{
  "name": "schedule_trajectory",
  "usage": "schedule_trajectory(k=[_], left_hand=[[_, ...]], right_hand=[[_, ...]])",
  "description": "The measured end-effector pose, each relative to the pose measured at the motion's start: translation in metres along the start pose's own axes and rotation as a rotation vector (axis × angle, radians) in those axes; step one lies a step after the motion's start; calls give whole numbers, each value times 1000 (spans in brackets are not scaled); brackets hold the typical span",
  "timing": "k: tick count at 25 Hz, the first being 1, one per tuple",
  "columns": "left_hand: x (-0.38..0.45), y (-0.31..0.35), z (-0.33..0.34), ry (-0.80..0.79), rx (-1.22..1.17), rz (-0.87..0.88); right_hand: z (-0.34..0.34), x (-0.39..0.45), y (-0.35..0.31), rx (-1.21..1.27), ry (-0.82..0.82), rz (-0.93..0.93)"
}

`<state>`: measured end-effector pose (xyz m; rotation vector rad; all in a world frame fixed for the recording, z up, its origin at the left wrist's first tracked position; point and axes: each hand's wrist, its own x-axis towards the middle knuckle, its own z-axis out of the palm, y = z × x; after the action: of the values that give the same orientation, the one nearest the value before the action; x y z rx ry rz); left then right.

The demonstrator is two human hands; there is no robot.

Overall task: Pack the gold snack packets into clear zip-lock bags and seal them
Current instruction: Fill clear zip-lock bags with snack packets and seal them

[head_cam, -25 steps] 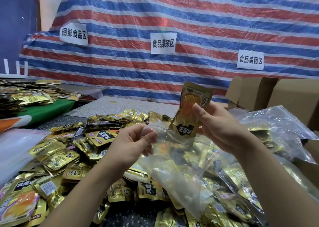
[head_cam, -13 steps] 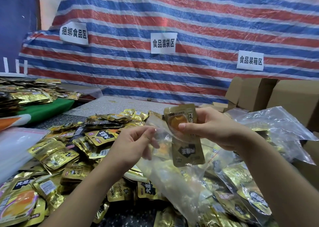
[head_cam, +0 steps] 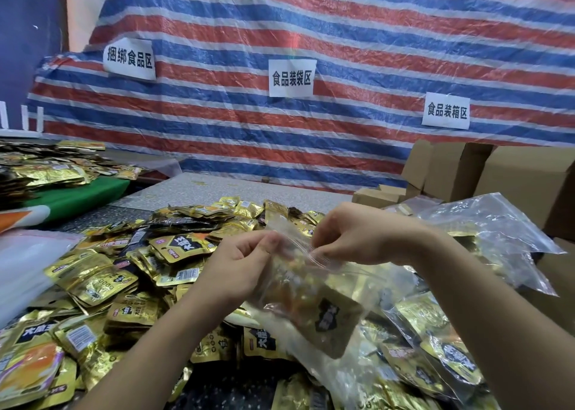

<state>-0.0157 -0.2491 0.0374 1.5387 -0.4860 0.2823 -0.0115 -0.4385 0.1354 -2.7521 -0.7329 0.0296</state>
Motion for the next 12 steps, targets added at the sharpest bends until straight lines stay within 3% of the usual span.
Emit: schedule_trajectory(k=[6,12], left_hand=[[3,16,0,67,12,2],[19,67,3,62,-57,134]], right_hand=[[-9,-6,-5,121,160,-65],[-57,-21,5,597,88,-236]])
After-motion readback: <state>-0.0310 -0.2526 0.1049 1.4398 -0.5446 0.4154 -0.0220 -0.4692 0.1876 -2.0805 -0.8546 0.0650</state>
